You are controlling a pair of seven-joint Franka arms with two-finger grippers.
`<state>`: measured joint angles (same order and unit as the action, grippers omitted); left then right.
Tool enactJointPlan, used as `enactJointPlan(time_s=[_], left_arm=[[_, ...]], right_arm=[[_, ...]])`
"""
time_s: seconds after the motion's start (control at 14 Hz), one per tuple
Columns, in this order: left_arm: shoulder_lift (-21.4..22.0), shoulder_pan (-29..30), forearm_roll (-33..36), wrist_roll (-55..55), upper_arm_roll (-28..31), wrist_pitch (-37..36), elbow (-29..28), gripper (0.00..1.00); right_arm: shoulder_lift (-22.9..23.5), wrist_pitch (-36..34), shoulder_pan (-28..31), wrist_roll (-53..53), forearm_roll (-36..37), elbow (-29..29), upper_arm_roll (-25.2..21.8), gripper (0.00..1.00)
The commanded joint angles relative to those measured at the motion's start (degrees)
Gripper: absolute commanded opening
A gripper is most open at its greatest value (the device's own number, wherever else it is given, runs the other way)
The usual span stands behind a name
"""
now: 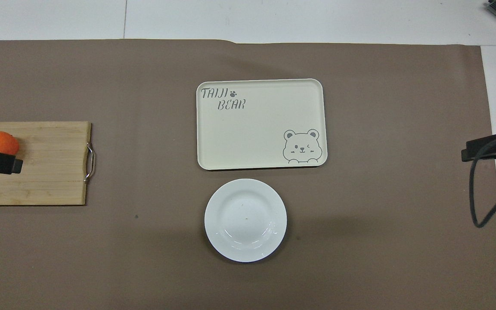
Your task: Place orange and plate with both arms
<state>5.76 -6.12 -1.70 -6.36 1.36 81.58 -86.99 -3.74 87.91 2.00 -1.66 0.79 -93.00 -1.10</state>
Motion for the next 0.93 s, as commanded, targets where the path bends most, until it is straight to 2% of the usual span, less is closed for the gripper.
enactJointPlan(time_s=[0.0, 0.86], left_arm=[[1.62, 0.67, -0.41, -0.23, -0.22, 1.13, -2.22, 1.0], [1.71, 0.85, -0.5, -0.76, -0.04, 1.13, -2.31, 1.0]], right_arm=[[-0.13, 0.33, -0.24, -0.72, -1.05, 0.18, -0.22, 1.0], [-0.22, 0.24, -0.15, -0.54, -0.96, 0.1, -0.22, 1.0]])
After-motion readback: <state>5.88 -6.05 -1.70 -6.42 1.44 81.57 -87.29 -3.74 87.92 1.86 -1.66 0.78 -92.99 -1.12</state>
